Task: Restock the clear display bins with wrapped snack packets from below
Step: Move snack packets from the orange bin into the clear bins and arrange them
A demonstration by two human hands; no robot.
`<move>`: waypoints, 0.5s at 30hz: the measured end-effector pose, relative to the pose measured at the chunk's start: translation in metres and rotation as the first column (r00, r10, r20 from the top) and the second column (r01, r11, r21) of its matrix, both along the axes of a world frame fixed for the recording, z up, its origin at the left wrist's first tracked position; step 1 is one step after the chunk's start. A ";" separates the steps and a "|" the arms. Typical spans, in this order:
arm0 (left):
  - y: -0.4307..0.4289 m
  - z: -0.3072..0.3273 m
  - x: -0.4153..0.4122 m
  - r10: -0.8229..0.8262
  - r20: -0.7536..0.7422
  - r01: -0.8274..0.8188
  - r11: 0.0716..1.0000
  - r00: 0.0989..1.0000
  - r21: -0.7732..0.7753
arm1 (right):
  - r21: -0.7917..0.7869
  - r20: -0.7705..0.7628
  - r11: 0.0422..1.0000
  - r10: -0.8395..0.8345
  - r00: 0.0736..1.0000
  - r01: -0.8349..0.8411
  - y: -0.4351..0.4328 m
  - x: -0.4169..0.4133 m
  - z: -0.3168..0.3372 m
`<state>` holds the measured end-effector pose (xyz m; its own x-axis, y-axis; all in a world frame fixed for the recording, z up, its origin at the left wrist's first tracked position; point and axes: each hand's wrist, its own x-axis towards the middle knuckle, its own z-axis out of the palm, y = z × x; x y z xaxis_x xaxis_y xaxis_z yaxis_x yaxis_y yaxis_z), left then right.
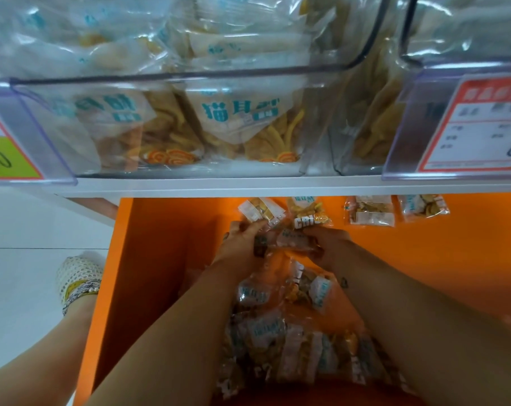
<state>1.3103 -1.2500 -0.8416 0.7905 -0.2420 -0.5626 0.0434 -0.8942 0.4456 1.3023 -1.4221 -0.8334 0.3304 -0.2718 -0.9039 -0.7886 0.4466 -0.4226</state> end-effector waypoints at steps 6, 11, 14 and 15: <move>0.007 -0.004 -0.002 0.005 0.043 -0.005 1.000 0.999 0.006 | -0.139 0.006 0.987 0.082 0.997 -0.081 -0.012 -0.006 0.005; 0.006 -0.001 -0.005 -0.012 0.036 0.013 1.000 0.999 -0.014 | -0.264 0.015 0.930 0.269 0.963 -0.256 -0.019 -0.010 0.010; 0.005 0.005 -0.006 -0.029 0.033 0.030 0.999 0.999 -0.045 | -0.293 0.013 0.905 0.326 0.945 -0.308 -0.025 -0.018 0.016; 0.003 0.008 -0.006 -0.038 0.040 0.040 0.998 0.998 -0.052 | -0.293 0.027 0.906 0.327 0.945 -0.306 -0.028 -0.021 0.019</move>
